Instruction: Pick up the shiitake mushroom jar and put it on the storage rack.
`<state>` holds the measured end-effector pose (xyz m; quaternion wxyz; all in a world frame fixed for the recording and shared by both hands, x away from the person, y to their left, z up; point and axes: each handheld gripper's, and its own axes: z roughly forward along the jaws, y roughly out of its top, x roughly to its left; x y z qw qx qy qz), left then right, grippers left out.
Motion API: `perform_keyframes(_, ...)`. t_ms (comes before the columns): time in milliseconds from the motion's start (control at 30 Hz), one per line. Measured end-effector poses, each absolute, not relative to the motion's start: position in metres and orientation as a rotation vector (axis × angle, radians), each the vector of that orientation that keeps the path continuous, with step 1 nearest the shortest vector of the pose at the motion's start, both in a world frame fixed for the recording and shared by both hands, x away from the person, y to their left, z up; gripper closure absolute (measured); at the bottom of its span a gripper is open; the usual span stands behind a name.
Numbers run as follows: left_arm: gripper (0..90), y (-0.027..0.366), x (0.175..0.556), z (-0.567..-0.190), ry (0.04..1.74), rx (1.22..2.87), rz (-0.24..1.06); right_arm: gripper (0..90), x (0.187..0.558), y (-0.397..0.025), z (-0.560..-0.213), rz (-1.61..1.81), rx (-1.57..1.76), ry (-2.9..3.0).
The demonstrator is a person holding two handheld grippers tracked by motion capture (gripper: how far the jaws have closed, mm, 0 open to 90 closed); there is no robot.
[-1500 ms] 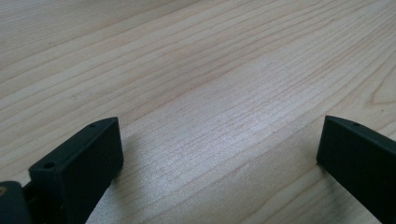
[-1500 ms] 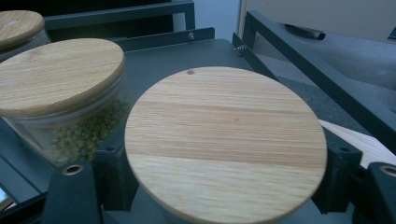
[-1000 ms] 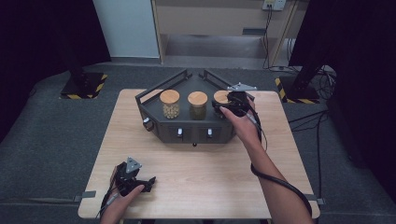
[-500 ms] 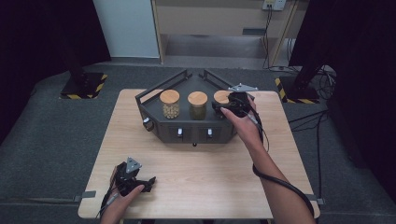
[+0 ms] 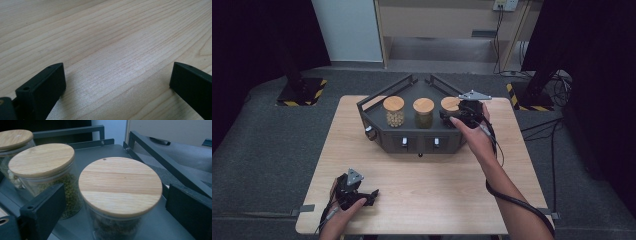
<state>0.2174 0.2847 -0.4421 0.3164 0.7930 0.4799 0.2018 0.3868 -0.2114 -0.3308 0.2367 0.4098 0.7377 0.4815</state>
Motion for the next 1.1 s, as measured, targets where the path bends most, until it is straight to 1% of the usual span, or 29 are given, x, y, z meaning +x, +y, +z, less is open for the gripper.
perform_keyframes(533, 0.0, 0.285, 0.217, -0.442, 1.264, 2.088, 0.531, 2.2, 0.372, -0.229, -0.329, 1.342, 1.111, 2.025)
perform_keyframes(1100, 0.0, 0.285, 0.217, -0.442, 1.264, 2.088, 0.531, 2.1, 0.358, -0.240, -0.335, 1.337, 1.104, 2.037)
